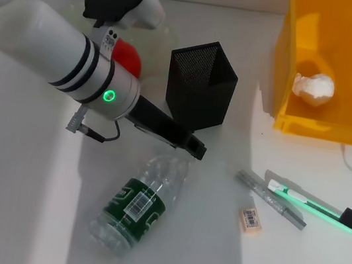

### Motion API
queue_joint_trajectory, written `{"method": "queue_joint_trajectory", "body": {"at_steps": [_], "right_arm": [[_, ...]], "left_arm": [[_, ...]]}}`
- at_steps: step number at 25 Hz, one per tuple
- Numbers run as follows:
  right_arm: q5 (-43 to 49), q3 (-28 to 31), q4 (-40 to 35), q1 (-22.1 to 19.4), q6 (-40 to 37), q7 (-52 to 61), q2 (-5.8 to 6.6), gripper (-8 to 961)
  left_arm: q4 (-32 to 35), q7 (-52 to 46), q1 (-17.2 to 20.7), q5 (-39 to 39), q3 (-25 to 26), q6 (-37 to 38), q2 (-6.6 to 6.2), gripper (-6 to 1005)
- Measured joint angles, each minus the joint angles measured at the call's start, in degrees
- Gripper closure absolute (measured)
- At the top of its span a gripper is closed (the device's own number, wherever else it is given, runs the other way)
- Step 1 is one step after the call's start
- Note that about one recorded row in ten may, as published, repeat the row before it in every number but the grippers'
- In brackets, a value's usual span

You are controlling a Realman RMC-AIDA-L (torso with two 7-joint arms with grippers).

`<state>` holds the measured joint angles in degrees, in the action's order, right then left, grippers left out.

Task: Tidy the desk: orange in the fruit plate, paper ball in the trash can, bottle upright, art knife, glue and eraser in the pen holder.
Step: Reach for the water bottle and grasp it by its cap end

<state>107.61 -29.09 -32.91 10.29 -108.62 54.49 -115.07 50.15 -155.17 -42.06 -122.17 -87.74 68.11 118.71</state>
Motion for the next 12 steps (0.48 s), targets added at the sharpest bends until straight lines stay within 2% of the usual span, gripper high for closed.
{"method": "queue_joint_trajectory", "body": {"at_steps": [1,4,5,7,12], "right_arm": [[-0.1,0.0,0.0,0.0,0.0,0.0,0.02,233],[-0.3,0.0,0.0,0.1,-0.4,0.1,0.10,233],[-0.3,0.0,0.0,0.2,-0.5,0.3,0.13,233],[-0.3,0.1,0.0,0.4,-0.8,0.5,0.22,233],[-0.4,1.3,0.1,1.0,-1.5,1.0,0.19,232]], "left_arm": [[0.0,0.0,0.0,0.0,0.0,0.0,0.00,548],[2.0,3.7,2.9,2.6,2.9,1.3,0.03,548],[2.9,6.7,5.0,5.2,5.1,2.2,0.02,549],[3.2,8.6,6.2,6.4,6.5,2.9,0.00,549],[3.5,16.1,10.4,9.3,11.7,5.1,-0.13,691]]}}
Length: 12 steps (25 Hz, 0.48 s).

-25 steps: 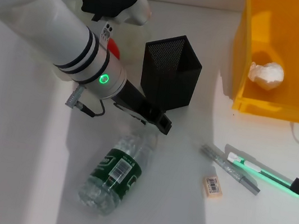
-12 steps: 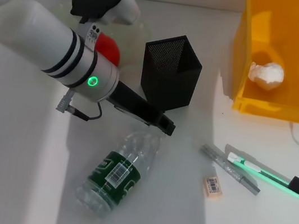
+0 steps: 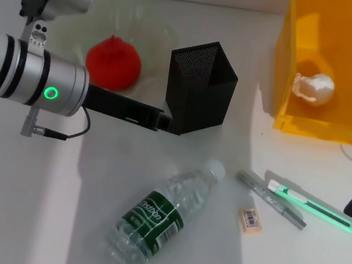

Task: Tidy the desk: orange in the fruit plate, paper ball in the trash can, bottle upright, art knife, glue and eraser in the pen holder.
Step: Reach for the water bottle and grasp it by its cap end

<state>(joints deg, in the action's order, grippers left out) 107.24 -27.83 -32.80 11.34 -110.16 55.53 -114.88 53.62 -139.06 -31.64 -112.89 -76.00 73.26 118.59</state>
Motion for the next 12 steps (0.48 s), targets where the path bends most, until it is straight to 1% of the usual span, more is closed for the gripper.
{"method": "queue_joint_trajectory", "body": {"at_steps": [1,2,5,6,8,9,11,12], "right_arm": [[0.0,0.2,0.0,0.1,-0.2,0.2,0.00,232],[0.0,0.5,0.0,0.3,-0.4,0.4,0.00,232],[0.0,0.9,-0.1,0.7,-0.6,0.5,0.02,232],[0.0,0.9,-0.1,0.7,-0.6,0.5,0.03,232],[0.1,0.9,-0.1,0.8,-0.6,0.5,0.05,232],[0.2,0.8,-0.1,0.9,-0.6,0.5,0.08,232],[0.3,0.6,-0.1,0.8,-0.4,0.6,0.13,232],[0.4,0.5,-0.1,0.7,-0.3,0.6,0.15,232]], "left_arm": [[0.0,0.0,0.0,0.0,0.0,0.0,0.00,722],[0.0,2.0,0.8,1.1,1.7,0.9,-0.02,752],[0.1,2.9,0.8,2.0,3.2,2.3,-0.11,843],[0.3,2.9,0.3,2.3,4.3,3.9,-0.21,873],[0.5,1.4,-2.0,1.8,6.3,7.5,-0.36,916],[0.7,0.6,-2.8,1.6,6.6,8.4,-0.42,937],[0.7,0.6,-2.8,1.6,6.6,8.4,-0.42,980],[1.4,-1.5,-4.6,0.8,6.9,10.0,-0.62,1001]]}}
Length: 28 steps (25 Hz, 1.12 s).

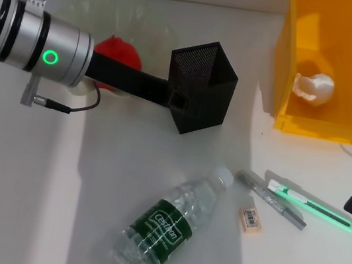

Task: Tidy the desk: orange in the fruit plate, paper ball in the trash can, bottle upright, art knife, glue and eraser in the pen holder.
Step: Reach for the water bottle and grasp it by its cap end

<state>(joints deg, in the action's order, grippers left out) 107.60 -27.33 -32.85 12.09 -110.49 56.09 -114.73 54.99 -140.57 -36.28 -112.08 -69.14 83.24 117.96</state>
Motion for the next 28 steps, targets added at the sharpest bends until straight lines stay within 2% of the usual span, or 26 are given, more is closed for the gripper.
{"method": "queue_joint_trajectory", "body": {"at_steps": [2,4,5,6,7,13,23,28], "right_arm": [[0.0,0.1,0.0,-0.3,0.0,0.0,0.01,232],[0.1,0.2,0.0,-0.6,0.0,-0.2,0.02,232],[0.1,0.3,0.0,-0.7,0.1,-0.3,0.03,232],[0.1,0.3,0.0,-0.8,0.2,-0.5,0.03,232],[0.2,0.3,0.1,-0.8,0.3,-0.7,0.03,232],[0.8,0.4,0.2,-1.4,0.8,-2.2,-0.22,232],[2.6,0.3,0.3,-2.4,3.1,-2.8,-0.27,232],[3.1,0.7,0.3,-2.9,3.3,-2.8,-0.28,233]], "left_arm": [[1.2,-2.9,-2.3,-2.0,0.0,2.3,-0.11,957],[1.2,-2.9,-2.3,-2.0,0.0,2.3,-0.11,914],[1.7,-4.7,-3.8,-3.8,0.0,3.7,-0.09,892],[3.1,-9.3,-7.9,-9.5,-0.6,6.9,0.35,847],[4.2,-11.9,-10.4,-12.6,-1.7,8.0,0.65,802],[4.8,-18.1,-16.2,-17.9,-6.2,7.7,1.14,579],[4.1,-23.2,-18.1,-18.9,-10.2,6.0,1.23,213],[3.6,-23.7,-17.2,-18.8,-10.5,5.8,1.22,204]]}}
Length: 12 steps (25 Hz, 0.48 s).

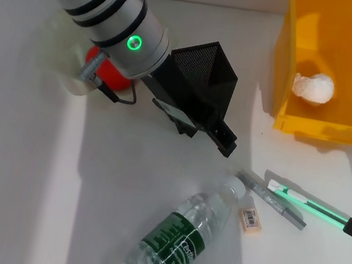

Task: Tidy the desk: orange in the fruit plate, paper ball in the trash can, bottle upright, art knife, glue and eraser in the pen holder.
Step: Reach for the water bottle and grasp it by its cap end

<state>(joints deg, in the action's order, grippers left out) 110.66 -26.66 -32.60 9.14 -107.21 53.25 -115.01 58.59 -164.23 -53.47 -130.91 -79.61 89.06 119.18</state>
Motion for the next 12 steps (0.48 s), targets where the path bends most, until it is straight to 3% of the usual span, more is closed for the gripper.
{"method": "queue_joint_trajectory", "body": {"at_steps": [8,12], "right_arm": [[0.0,1.1,0.3,-0.1,0.1,-0.8,-0.09,234],[0.0,1.1,0.8,0.0,0.2,-1.0,-0.12,234]], "left_arm": [[-2.7,-0.3,-0.8,0.3,-1.4,-1.8,0.00,220],[-3.3,-0.4,-0.9,0.3,-5.4,-4.3,0.00,228]]}}
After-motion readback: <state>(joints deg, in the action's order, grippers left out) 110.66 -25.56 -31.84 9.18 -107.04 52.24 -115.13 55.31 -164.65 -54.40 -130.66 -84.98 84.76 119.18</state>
